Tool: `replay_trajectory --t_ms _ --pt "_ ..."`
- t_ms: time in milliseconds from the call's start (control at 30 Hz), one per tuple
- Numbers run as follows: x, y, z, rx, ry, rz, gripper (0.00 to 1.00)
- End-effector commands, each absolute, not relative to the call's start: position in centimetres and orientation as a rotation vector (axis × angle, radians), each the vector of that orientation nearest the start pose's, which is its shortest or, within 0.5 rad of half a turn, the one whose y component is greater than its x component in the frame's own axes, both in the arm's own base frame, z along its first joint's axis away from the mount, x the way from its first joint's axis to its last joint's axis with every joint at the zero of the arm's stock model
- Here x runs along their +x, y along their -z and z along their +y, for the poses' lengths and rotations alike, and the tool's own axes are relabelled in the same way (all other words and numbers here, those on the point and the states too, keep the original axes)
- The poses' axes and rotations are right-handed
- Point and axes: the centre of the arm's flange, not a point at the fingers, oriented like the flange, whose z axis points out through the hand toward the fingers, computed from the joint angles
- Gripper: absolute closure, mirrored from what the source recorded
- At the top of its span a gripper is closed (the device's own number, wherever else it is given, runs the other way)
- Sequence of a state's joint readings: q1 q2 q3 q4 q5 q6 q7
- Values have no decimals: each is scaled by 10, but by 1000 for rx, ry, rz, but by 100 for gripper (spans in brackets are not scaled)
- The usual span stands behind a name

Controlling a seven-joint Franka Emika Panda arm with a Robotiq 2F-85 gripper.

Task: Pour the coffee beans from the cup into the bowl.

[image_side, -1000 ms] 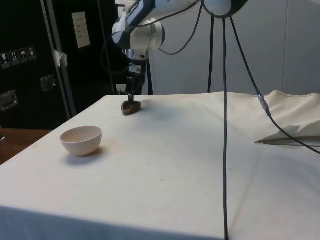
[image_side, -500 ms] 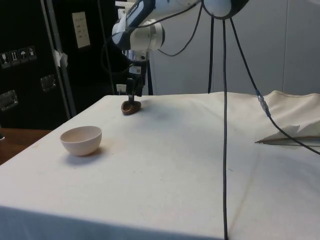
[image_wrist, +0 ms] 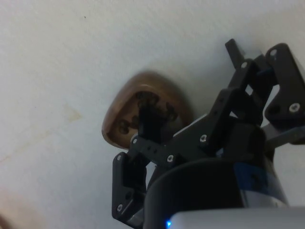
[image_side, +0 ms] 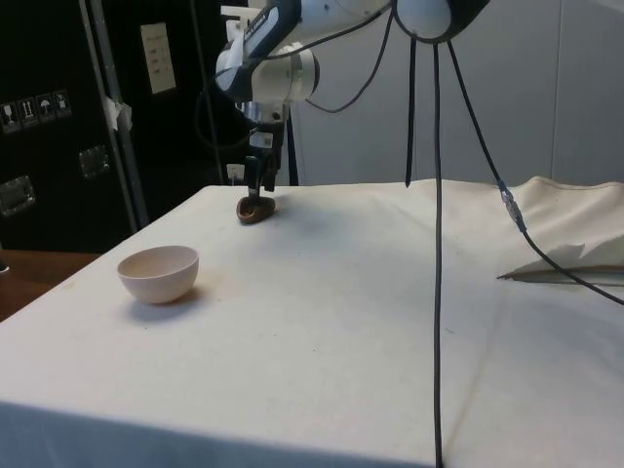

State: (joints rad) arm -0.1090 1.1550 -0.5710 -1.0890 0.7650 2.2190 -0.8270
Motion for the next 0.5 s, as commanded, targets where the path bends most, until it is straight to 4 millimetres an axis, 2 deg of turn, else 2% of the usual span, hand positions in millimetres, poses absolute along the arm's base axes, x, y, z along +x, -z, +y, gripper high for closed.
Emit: replay_trajectory --t_ms 0,467 --pt "705 -171 -339 -3122 282 -65 0" --pt "705 -170 -337 -3128 282 -63 0"
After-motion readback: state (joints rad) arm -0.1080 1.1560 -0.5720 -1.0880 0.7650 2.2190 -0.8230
